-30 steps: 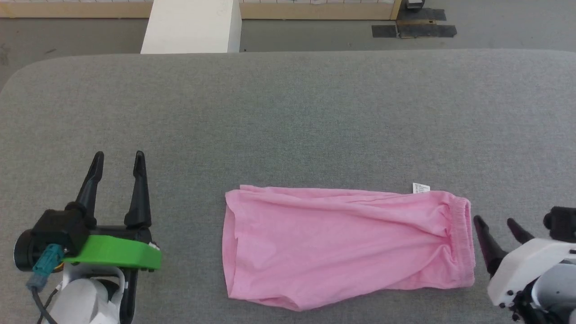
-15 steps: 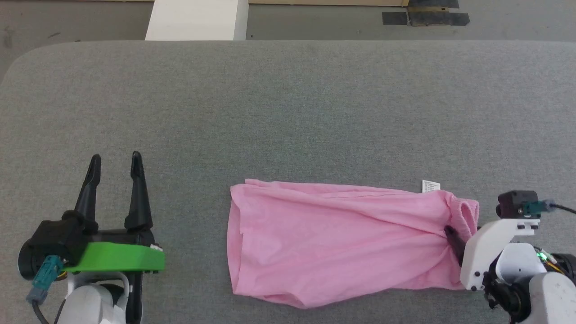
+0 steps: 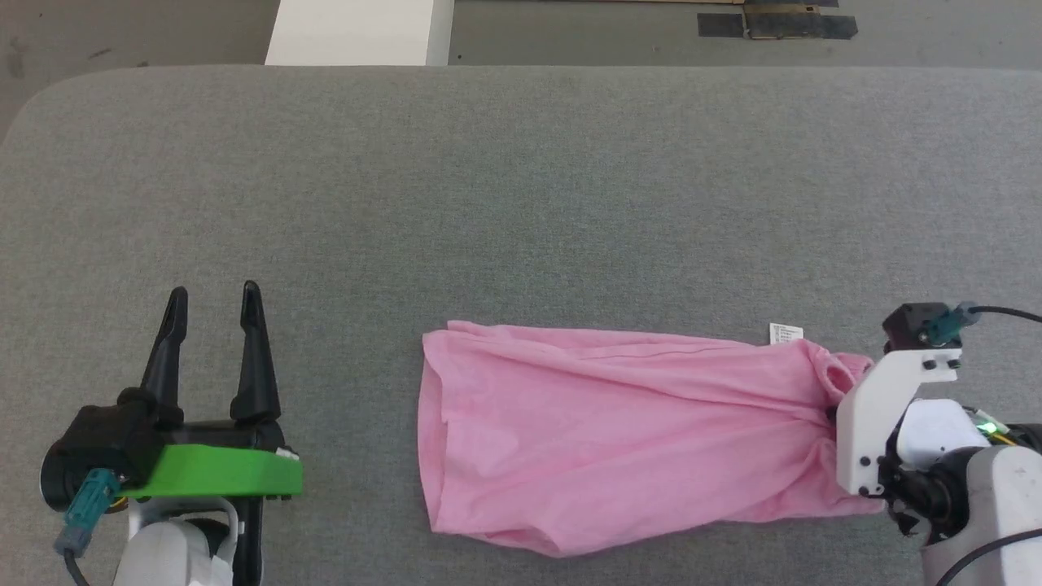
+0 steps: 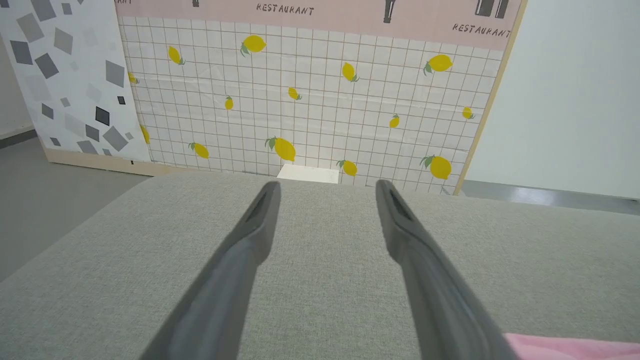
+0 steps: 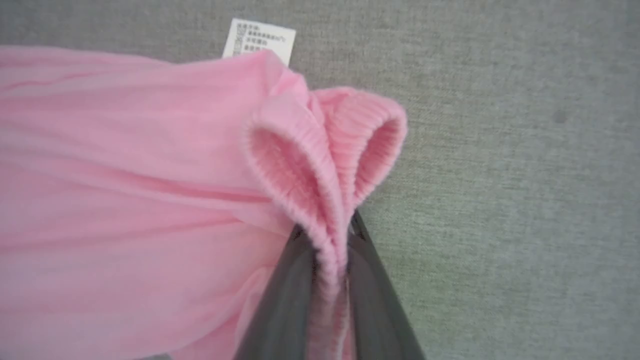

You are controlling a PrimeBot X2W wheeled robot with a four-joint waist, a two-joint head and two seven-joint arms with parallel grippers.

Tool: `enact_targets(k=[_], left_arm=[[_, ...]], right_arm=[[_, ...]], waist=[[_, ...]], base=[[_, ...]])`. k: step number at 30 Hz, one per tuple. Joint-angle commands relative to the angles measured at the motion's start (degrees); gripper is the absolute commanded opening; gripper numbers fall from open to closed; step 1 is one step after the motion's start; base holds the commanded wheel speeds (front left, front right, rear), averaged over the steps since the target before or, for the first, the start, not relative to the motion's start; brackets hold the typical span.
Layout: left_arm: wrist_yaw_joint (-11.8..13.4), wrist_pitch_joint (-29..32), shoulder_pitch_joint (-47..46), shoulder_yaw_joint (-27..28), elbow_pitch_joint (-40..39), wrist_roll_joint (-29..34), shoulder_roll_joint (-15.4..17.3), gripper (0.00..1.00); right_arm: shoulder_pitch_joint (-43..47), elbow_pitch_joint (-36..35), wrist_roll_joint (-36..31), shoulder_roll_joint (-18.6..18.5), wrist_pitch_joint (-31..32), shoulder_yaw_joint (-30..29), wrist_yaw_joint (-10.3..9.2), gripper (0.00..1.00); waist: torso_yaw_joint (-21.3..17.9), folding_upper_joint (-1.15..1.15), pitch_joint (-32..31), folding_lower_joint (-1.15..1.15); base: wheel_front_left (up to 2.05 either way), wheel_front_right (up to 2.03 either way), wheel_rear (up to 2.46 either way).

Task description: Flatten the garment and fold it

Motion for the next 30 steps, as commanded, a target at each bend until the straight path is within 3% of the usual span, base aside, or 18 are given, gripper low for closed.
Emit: enact_targets(k=[1, 11, 15, 19, 22, 25, 30], left_arm=[[-0.46, -0.28, -0.59, 0.22, -0.15, 1.0, -0.42, 1.0], [-1.68, -0.28, -0.79, 1.44, -0.69, 2.43, -0.99, 1.0], [-2.09, -0.28, -0.5, 1.35, -0.41, 2.79, -1.43, 1.0], [-2.27, -0.28, 0.01, 1.43, -0.35, 3.07, -2.0, 1.0], [-2.35, -0.28, 0.56, 1.59, -0.41, 3.22, -2.47, 1.0], [-2.35, -0.28, 1.17, 1.95, -0.71, 3.34, -2.87, 1.0], [-2.55, -0.28, 1.8, 2.17, -1.0, 3.5, -3.39, 1.0]], right_arm=[[-0.93, 0.47, 0.25, -1.12, 0.27, -0.95, -0.11, 0.0], [-3.99, 3.6, -3.31, -11.35, 1.15, -7.83, -0.11, 0.0], [-3.72, 2.62, -3.15, -14.57, 4.71, -5.35, -0.11, 0.0], [-1.94, -3.27, 0.76, -17.12, 10.88, -0.55, -0.11, 0.0], [0.12, -10.11, 6.52, -16.76, 17.91, 2.63, -0.11, 0.0], [1.23, -16.81, 11.34, -13.84, 22.46, 4.53, -0.11, 0.0], [0.64, -20.82, 14.02, -7.4, 22.71, 9.45, -0.11, 0.0]], waist=[[0.02, 0.0, 0.06, 0.0], [0.02, 0.0, -0.14, 0.0], [0.23, 0.0, -1.14, 0.0], [0.41, 0.0, -2.24, 0.0], [0.58, 0.0, -3.12, 0.0], [0.62, 0.0, -3.6, 0.0], [1.02, 0.0, -3.6, 0.0]], base=[[0.0, 0.0, 0.0], [0.0, 0.0, 0.0], [0.0, 0.0, 0.0], [0.0, 0.0, 0.0], [0.0, 0.0, 0.0], [0.0, 0.0, 0.0], [0.0, 0.0, 0.0]])
